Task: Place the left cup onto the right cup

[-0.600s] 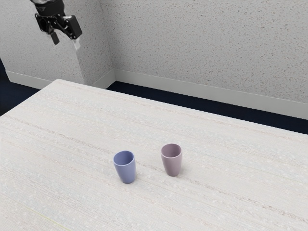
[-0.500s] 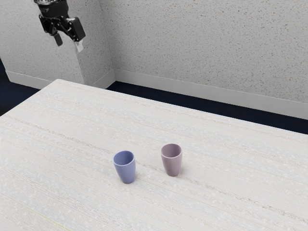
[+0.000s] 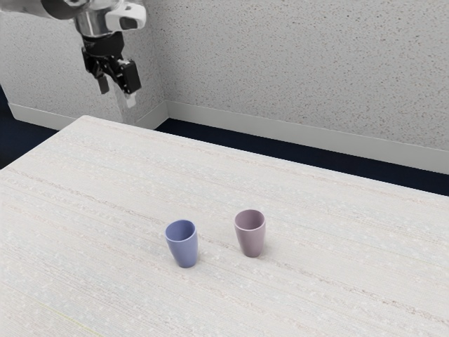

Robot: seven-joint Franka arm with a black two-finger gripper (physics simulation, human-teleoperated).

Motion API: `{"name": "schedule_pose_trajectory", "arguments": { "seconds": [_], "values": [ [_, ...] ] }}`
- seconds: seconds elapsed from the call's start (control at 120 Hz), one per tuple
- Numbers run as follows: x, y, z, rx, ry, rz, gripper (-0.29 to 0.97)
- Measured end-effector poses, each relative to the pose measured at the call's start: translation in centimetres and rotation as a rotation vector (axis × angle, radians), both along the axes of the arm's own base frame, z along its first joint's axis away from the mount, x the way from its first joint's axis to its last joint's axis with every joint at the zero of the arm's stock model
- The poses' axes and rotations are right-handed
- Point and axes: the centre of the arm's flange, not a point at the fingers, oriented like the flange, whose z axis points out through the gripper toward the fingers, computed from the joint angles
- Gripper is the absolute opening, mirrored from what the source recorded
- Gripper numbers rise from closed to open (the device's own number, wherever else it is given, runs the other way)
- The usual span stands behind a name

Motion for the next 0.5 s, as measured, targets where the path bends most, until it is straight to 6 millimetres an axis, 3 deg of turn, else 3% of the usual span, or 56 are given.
{"name": "schedule_pose_trajectory", "arguments": {
  "seconds": [0.242,0.5],
  "values": [
    [-0.3,0.1,-4.1,-0.008,0.032,0.026,0.66],
    [-0.6,0.7,-10.9,-0.009,0.105,0.056,0.66]
  ]
}}
